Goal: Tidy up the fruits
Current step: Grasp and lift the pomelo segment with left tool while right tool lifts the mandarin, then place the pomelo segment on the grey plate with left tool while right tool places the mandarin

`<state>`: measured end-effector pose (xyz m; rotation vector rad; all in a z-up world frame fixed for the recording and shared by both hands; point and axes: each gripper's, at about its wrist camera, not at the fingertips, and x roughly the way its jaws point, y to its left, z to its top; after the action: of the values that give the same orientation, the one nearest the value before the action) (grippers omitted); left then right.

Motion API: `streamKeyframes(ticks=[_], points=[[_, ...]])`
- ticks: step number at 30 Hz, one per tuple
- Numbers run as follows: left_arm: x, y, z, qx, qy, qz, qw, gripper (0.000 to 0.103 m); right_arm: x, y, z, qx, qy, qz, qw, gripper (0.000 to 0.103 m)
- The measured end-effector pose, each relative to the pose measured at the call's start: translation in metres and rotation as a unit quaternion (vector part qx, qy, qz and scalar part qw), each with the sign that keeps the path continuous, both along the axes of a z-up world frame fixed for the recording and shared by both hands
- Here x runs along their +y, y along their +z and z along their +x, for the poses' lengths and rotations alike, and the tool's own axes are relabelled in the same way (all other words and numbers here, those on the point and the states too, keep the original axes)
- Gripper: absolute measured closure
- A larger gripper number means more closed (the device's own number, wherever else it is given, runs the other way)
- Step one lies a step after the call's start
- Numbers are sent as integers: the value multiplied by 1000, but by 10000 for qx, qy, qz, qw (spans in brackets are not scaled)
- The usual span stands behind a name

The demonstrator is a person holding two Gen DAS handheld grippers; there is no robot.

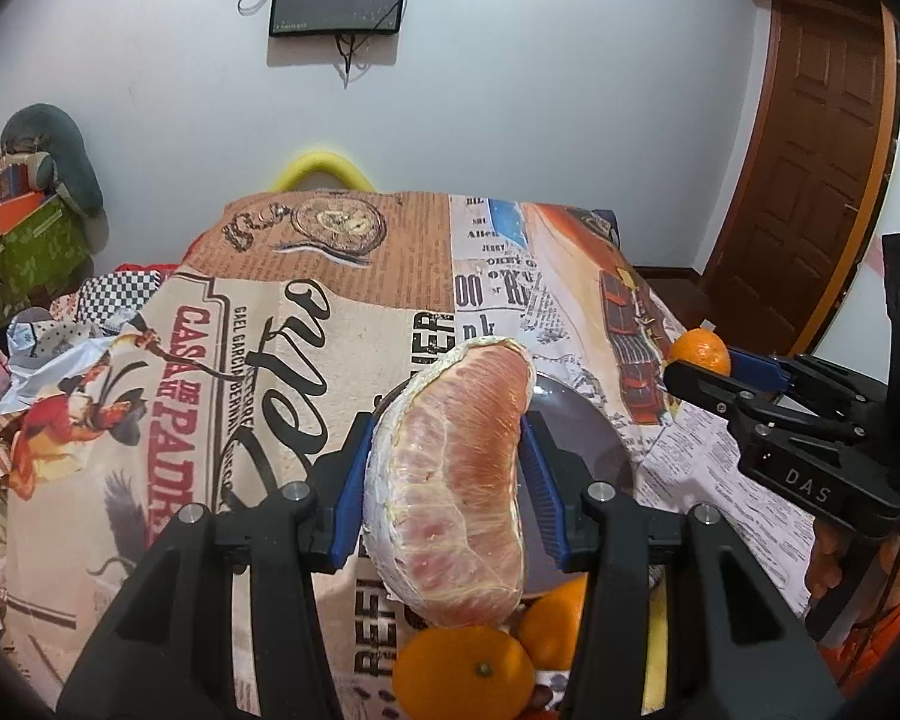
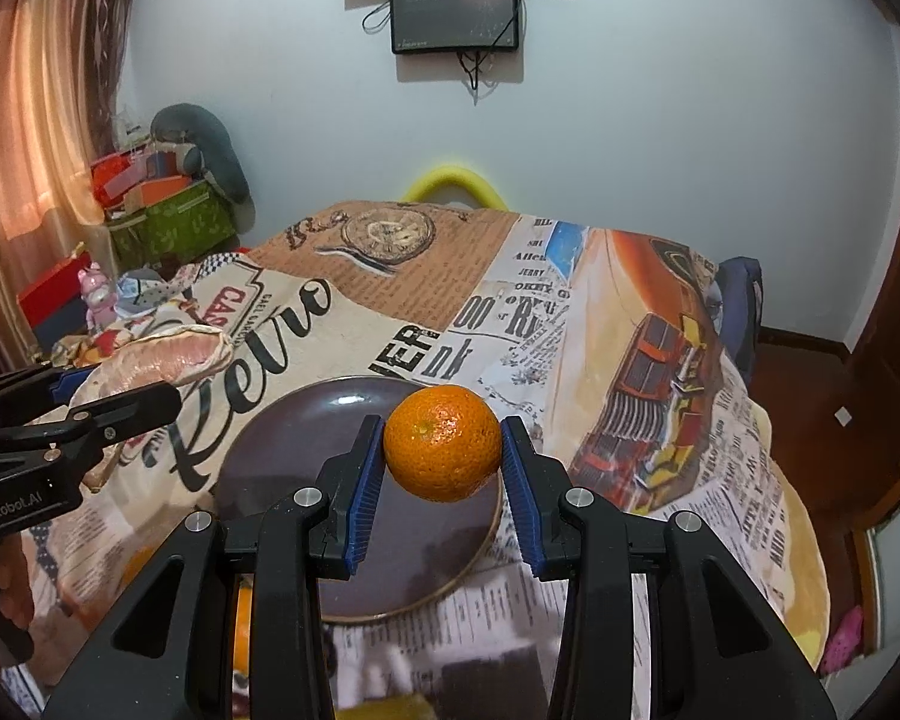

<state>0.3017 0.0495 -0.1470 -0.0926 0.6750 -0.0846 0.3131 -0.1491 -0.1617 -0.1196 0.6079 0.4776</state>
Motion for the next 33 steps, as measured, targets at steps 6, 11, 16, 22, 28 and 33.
streamKeyframes(ticks=[6,11,16,22,28,33], points=[[3,-17,26,248,-1,16,9997,56,13,-16,20,184,69,-211,9996,68],[8,-31,48,477,37,50,9988,56,22,-31,36,403,144,-369,9984,68],[12,-45,67,750,27,63,9972,56,29,-45,51,686,232,-512,9961,68],[12,-57,80,993,-56,99,9950,56,38,-61,64,978,339,-682,9923,68],[11,-67,88,1195,-97,82,9928,56,44,-69,69,1136,431,-780,9895,68],[9,-62,88,1035,-115,135,9945,55,46,-67,70,1063,435,-809,9901,45]])
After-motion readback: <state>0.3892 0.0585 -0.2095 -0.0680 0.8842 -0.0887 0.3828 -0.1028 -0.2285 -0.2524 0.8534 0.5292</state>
